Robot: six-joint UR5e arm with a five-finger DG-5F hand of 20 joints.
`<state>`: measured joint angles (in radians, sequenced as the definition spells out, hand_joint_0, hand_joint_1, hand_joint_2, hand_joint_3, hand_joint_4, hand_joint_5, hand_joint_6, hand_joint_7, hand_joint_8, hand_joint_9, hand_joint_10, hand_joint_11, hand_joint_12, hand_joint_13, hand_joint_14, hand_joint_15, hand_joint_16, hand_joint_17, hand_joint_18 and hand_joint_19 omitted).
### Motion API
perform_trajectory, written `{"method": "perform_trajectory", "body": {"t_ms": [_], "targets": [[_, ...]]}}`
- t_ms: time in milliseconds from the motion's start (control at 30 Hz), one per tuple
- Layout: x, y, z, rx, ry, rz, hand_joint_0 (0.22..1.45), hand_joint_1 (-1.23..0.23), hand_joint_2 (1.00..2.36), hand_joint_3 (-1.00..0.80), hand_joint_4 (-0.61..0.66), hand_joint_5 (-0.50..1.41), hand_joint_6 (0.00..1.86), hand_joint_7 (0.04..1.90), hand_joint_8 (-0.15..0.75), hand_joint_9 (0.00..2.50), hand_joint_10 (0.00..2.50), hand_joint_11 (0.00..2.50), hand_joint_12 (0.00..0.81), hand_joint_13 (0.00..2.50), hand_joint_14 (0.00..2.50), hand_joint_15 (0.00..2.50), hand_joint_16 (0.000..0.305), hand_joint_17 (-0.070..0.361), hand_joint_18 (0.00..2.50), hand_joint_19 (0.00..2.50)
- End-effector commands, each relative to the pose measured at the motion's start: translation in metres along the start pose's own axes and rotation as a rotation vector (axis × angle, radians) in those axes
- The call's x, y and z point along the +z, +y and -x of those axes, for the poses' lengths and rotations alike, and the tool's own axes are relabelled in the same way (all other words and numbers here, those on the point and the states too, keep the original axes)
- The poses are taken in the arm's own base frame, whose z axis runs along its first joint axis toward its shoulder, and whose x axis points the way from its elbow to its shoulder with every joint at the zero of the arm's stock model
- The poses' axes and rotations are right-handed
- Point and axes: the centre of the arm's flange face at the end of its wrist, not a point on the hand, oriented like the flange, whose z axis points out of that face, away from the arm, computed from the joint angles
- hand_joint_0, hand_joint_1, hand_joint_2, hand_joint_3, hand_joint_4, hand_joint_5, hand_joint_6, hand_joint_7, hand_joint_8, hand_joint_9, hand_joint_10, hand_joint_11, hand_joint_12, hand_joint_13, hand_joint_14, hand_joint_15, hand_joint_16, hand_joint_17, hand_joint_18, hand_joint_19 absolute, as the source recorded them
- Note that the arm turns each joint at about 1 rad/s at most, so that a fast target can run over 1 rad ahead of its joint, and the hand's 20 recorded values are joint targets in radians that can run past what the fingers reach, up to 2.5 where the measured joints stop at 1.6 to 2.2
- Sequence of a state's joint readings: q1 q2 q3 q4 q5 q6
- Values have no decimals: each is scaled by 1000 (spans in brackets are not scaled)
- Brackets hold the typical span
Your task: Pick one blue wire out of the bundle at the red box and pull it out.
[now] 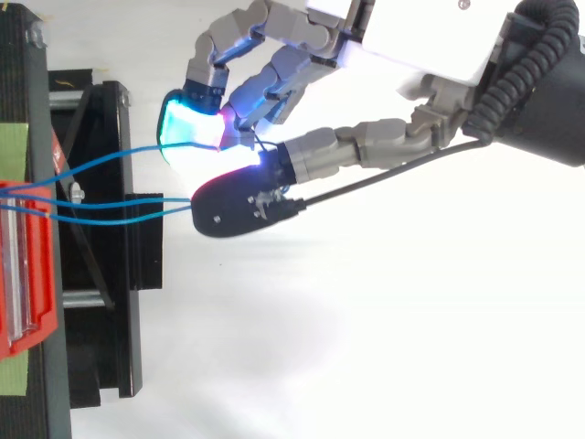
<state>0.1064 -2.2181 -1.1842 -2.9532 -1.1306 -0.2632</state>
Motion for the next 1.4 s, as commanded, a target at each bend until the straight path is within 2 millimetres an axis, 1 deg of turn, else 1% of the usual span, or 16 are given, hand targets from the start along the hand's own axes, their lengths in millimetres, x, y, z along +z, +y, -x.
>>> {"method": "perform_trajectory", "body": {"t_ms": [0,33,67,100,200,267,333,433,533,600,667,767,900,1000,1200,1367], "targets": [[0,0,0,0,-1,0,540,-526,1003,-464,204,-177,856,931,365,851,13,954,454,796,17,580,59,132,751,606],[0,0,0,0,-1,0,565,-493,1006,-420,195,-170,849,944,360,866,15,956,446,811,17,588,57,129,745,611],[0,0,0,0,-1,0,586,-506,1011,-375,193,-167,847,959,360,887,16,969,444,818,17,586,56,127,751,625],[0,0,0,0,-1,0,587,-509,1011,-370,190,-167,847,961,359,888,15,959,444,818,19,595,56,127,751,625],[0,0,1,0,-2,0,585,-562,1016,-290,178,-167,848,997,364,890,15,970,447,831,17,591,56,127,763,625],[0,0,1,0,-2,0,580,-618,1017,-233,194,-173,862,1037,367,890,15,983,447,838,17,599,56,127,773,623],[0,0,1,0,-2,0,578,-651,1019,-189,203,-179,894,977,371,894,14,983,446,843,19,597,56,127,786,622],[1,-1,4,0,-5,-1,582,-683,1020,-152,204,-180,907,971,367,895,14,986,447,848,19,603,57,127,797,620],[1,-1,4,1,-5,-1,589,-702,1020,-152,203,-183,914,967,366,891,15,990,445,853,19,602,57,127,806,609],[1,-1,5,2,-6,-2,592,-701,1018,-195,226,-185,918,940,364,890,14,985,443,853,17,606,57,127,806,618],[1,-1,5,2,-6,-2,559,-642,1012,-341,236,-184,912,906,363,896,13,975,448,858,19,607,58,130,811,621],[1,-1,5,2,-6,-2,538,-618,1008,-394,237,-184,898,918,376,903,13,982,457,865,17,606,59,132,809,628],[1,-1,5,2,-6,-2,540,-632,1008,-390,235,-184,896,927,376,902,13,980,457,863,17,613,59,132,805,620],[1,-1,5,-1,-6,-3,554,-671,1010,-369,230,-183,904,941,373,905,13,984,454,861,19,602,58,130,799,623],[1,-1,5,-1,-6,-3,598,-718,1017,-263,215,-175,926,981,366,911,14,988,446,872,17,609,56,127,815,619],[1,-1,5,-3,-6,-2,610,-742,1020,-160,150,-174,947,999,371,917,14,999,443,880,17,610,56,126,828,616]]}}
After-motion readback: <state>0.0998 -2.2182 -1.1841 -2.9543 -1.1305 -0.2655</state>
